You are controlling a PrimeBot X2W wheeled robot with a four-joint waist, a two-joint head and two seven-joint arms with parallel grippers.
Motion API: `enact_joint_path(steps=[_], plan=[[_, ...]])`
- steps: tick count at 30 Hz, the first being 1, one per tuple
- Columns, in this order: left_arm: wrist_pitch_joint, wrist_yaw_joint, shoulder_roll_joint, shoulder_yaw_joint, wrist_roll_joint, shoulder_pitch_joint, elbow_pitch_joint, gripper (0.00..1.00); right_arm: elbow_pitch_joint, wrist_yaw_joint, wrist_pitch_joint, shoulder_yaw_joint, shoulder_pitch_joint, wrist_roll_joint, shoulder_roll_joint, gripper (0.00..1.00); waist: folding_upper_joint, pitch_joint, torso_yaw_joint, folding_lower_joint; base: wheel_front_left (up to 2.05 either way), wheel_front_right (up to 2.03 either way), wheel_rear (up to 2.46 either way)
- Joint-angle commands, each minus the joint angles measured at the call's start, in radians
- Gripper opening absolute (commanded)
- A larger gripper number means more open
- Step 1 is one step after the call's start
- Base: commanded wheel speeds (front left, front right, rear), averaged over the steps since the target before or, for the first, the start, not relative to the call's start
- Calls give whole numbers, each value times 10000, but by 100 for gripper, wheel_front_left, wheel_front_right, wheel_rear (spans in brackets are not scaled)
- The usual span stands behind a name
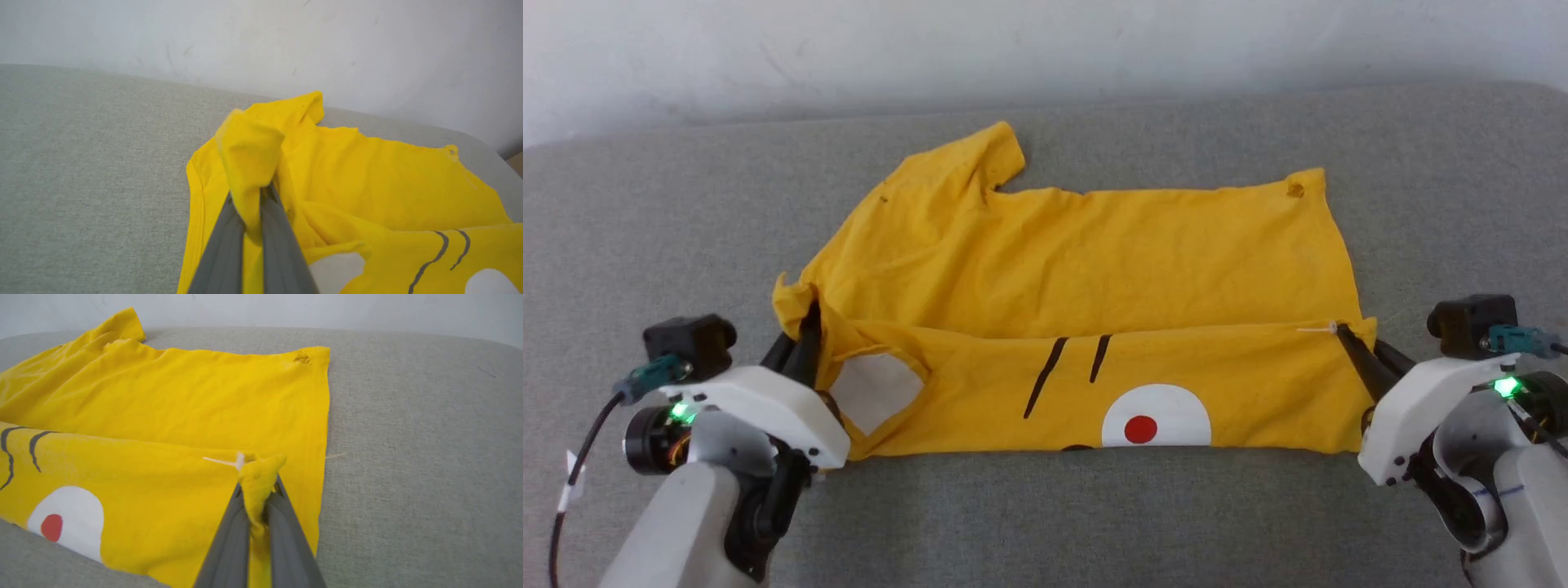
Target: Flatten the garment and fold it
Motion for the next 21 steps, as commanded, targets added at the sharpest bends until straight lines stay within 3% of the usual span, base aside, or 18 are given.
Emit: enact_joint_path(steps=[1,2,4,5,6,7,8,9,15,21], plan=[[-117,-141,-128,-69,8,-310,401,0,382,-19,-159,17,-318,-2,61,0,-1,281,-96,-3,0,0,0],[-149,-231,-219,-115,-21,-502,753,0,713,-19,-206,45,-496,-4,97,8,-1,345,-86,-3,0,0,0],[-294,-421,-400,-191,-58,-868,1436,0,1274,-19,-414,147,-821,-22,170,41,-1,444,-71,-3,0,0,0],[-355,-525,-487,-245,-70,-1029,1788,0,1559,-19,-498,222,-948,-15,216,81,-1,478,-64,-3,0,0,0],[-413,-632,-590,-283,-114,-1176,2138,5,1839,-19,-607,304,-1073,-9,253,100,-1,494,-61,-3,0,0,0],[-516,-713,-704,-284,-168,-1311,2477,35,2092,-19,-757,380,-1192,-22,283,100,-1,502,-62,-3,0,0,0],[-655,-804,-796,-291,-188,-1444,2801,52,2322,-19,-911,479,-1297,-18,318,100,-1,502,-72,-3,0,0,0],[-795,-887,-869,-314,-182,-1546,3104,100,2519,-19,-1056,602,-1379,3,353,100,-1,481,-86,-3,0,0,0],[-1602,-1247,-1065,-281,-203,-1788,4167,100,2809,-19,-2422,983,-1431,89,411,100,-1,76,-123,-3,0,0,0],[-1521,-1168,-564,-50,-308,-1393,3648,100,1684,-19,-3504,643,-677,-310,364,100,-1,-521,-199,-3,0,0,0]])
